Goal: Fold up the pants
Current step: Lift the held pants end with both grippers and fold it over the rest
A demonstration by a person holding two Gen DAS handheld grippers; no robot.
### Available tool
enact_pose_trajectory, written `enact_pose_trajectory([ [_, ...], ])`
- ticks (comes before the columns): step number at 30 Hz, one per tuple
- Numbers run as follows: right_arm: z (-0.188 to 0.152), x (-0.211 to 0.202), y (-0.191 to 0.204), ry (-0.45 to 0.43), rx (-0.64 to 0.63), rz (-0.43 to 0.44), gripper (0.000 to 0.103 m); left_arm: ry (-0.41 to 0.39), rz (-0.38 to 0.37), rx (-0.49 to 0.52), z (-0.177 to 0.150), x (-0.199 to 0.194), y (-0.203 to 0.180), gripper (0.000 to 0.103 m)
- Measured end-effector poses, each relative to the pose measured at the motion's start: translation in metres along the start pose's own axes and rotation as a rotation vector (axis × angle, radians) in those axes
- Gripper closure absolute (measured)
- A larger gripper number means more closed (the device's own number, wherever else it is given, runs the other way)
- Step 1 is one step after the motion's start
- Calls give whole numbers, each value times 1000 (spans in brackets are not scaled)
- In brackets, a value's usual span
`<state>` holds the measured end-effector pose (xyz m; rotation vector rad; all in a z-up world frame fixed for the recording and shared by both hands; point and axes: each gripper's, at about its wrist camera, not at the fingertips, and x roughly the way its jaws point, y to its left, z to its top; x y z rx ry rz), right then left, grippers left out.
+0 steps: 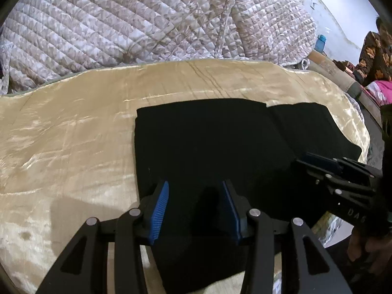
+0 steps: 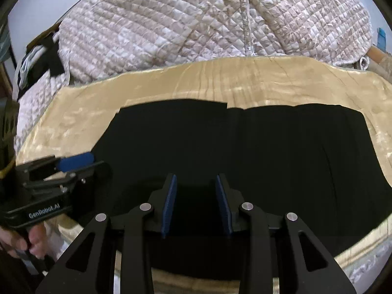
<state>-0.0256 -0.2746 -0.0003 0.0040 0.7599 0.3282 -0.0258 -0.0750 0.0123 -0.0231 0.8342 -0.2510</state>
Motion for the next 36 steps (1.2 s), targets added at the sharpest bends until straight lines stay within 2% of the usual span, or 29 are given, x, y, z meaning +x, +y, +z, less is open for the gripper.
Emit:
enact_pose_trajectory([
  [2, -4, 4, 1, 19, -1, 13, 69, 0, 2, 7, -3, 1, -2, 56],
  [4, -8, 15, 2, 53, -19, 11, 63, -5, 13, 34, -6, 4, -6, 54],
  [8, -9, 16, 6, 39, -44, -9, 56, -23, 35, 73, -9, 4, -12, 51],
  [13, -11, 13, 5, 39, -34, -16, 56, -24, 38, 76, -10, 3, -13, 51],
  [15, -10, 7, -1, 24, -11, -68, 56, -26, 36, 76, -10, 3, -12, 51],
  [19, -10, -4, -13, -5, 29, -104, 56, -40, 28, 60, -12, -6, -12, 51],
  [23, -8, -14, -5, -41, -5, -75, 56, -64, 17, 66, -14, -15, -14, 51],
  [26, -8, -12, 0, -30, -19, -31, 56, -59, 15, 64, -18, -16, -12, 51],
  [30, -11, 5, -13, 59, 85, 39, 56, -32, -9, 69, -27, -13, -8, 51],
  [36, -9, 2, -25, 27, 171, 123, 56, -21, -90, 109, -38, -18, -20, 57],
])
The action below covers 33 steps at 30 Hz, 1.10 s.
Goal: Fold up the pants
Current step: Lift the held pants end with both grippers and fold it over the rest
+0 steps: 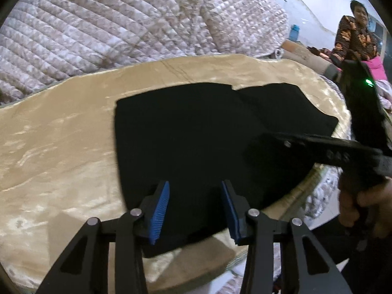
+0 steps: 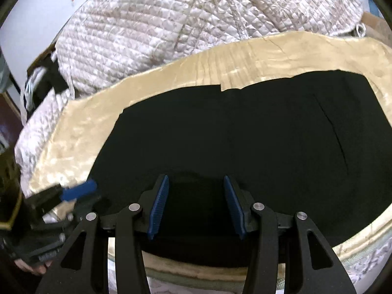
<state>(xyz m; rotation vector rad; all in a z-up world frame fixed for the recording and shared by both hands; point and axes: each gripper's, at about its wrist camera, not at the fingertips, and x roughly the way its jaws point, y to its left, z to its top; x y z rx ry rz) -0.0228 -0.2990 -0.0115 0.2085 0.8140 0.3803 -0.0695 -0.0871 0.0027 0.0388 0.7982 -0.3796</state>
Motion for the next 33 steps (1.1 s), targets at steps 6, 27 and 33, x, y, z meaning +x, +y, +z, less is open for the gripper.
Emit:
enact_pose_trajectory([
  [6, 2, 6, -6, 7, 63, 63, 56, 6, -6, -17, 1, 3, -2, 57],
  [27, 5, 11, -14, 43, 102, 42, 99, 2, 28, -67, 11, 4, 13, 57],
  [33, 4, 7, -18, 42, 122, 42, 99, -6, 35, -71, 12, 1, 14, 57],
])
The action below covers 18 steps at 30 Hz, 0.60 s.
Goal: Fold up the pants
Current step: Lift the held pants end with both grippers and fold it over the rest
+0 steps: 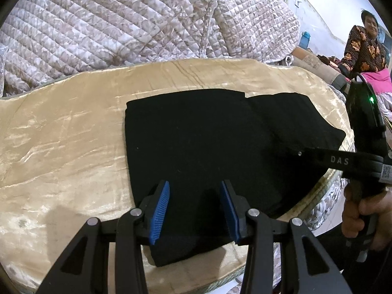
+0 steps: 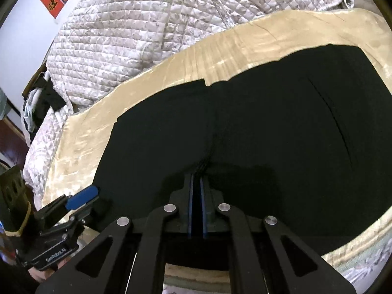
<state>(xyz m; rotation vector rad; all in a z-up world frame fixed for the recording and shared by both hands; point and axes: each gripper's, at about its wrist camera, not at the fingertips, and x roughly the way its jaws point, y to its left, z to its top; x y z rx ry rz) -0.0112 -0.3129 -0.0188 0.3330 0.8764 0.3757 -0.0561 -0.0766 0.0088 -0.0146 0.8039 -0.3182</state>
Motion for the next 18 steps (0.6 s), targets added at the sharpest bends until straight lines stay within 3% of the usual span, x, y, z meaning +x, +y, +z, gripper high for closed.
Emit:
enact_pose_trajectory([
  [5, -1, -2, 1, -10, -12, -18, 99, -9, 21, -19, 1, -2, 4, 57],
  [12, 0, -21, 21, -105, -155, -112, 99, -17, 51, -50, 5, -2, 13, 57],
  [18, -5, -12, 34, -77, -233, -119, 97, -2, 93, -31, 7, 1, 6, 57],
])
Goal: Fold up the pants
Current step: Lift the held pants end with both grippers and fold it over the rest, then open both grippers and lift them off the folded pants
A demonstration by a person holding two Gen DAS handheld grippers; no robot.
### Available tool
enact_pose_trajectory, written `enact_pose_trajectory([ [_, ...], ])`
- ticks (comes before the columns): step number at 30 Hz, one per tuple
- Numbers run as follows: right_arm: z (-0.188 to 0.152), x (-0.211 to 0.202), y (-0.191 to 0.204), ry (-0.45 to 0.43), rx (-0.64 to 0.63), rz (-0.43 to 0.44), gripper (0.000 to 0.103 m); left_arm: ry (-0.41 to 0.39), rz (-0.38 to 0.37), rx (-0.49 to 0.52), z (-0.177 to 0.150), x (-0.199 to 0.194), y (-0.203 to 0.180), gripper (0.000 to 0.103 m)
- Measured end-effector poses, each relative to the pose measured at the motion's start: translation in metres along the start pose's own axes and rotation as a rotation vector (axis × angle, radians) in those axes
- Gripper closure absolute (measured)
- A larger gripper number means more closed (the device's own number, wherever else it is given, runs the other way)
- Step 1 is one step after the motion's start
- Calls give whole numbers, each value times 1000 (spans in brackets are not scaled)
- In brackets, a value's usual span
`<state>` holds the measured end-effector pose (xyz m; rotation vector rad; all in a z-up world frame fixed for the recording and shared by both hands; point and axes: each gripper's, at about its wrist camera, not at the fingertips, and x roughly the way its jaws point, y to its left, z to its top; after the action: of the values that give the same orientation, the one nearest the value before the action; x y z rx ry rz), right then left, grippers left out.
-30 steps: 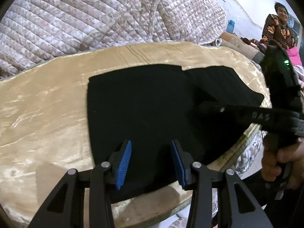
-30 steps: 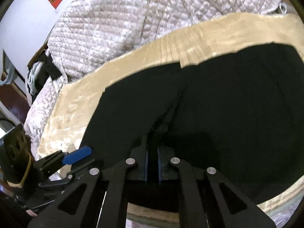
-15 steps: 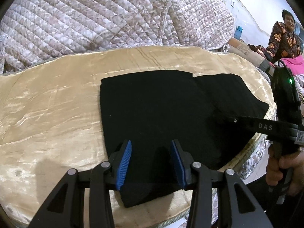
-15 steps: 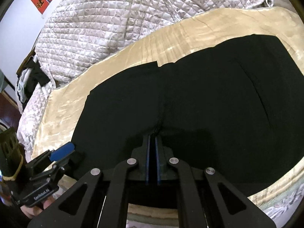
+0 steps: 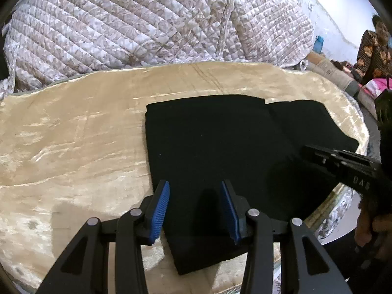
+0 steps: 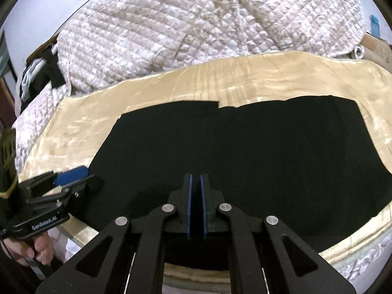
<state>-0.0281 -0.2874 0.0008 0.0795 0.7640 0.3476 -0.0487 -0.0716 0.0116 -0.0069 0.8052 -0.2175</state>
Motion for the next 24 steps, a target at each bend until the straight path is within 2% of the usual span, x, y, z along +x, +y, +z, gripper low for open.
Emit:
enact_pose_trajectory([
  [5, -5, 9, 5, 40, -36, -27, 96, -9, 52, 10, 6, -8, -4, 57],
  [8, -5, 5, 5, 20, -40, -45, 90, -24, 86, 15, 10, -13, -6, 57],
  [15, -2, -5, -4, -9, 0, -78, 89, -43, 81, -13, 16, -27, -5, 57],
  [19, -2, -12, -7, -36, 12, -89, 78, -56, 113, -13, 19, -33, -7, 57],
  [24, -1, -21, -15, -56, 45, -98, 78, -60, 139, -21, 20, -38, -7, 57],
])
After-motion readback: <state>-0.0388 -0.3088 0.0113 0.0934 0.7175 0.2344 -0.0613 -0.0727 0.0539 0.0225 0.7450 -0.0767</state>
